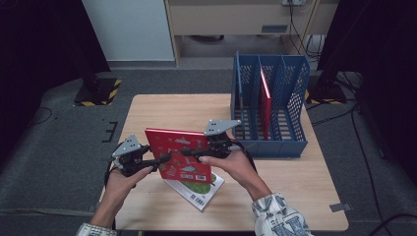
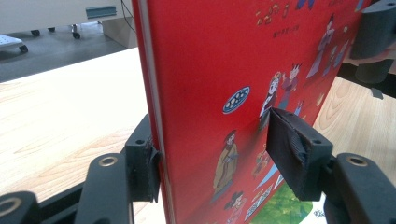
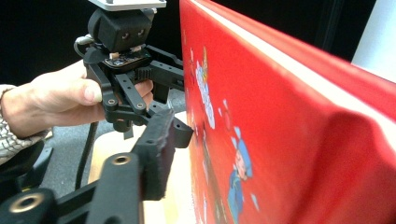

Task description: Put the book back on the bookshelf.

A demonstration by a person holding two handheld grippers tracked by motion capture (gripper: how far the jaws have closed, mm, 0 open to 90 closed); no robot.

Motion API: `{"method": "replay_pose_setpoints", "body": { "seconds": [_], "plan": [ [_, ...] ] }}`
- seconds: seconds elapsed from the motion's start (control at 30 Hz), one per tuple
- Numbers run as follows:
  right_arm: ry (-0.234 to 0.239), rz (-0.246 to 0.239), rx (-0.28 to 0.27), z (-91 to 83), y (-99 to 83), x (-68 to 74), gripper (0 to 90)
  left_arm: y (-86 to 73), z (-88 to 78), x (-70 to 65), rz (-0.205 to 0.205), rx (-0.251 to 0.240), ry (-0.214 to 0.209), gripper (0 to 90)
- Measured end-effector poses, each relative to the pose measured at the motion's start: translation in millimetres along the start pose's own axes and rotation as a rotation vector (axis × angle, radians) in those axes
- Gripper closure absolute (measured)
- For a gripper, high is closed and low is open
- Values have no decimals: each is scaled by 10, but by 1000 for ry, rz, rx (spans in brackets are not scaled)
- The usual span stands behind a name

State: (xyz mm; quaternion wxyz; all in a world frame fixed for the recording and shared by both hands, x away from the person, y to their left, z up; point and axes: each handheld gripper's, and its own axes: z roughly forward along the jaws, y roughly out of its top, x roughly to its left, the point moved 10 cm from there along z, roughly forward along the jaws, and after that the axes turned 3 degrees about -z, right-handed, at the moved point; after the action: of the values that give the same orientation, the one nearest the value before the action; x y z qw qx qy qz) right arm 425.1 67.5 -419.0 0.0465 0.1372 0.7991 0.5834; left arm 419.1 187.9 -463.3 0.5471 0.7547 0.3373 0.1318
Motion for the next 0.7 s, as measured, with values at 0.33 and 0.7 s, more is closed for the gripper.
{"method": "replay_pose_setpoints", "body": {
  "seconds": [0.33, 0.7],
  "plan": [
    [-6, -25, -10, -32, 66, -9, 548, -7, -4, 0, -2, -8, -6, 392],
    [11, -33, -19, -42, 92, 9, 667, -13, 2, -4, -8, -15, -9, 376]
  ]
}}
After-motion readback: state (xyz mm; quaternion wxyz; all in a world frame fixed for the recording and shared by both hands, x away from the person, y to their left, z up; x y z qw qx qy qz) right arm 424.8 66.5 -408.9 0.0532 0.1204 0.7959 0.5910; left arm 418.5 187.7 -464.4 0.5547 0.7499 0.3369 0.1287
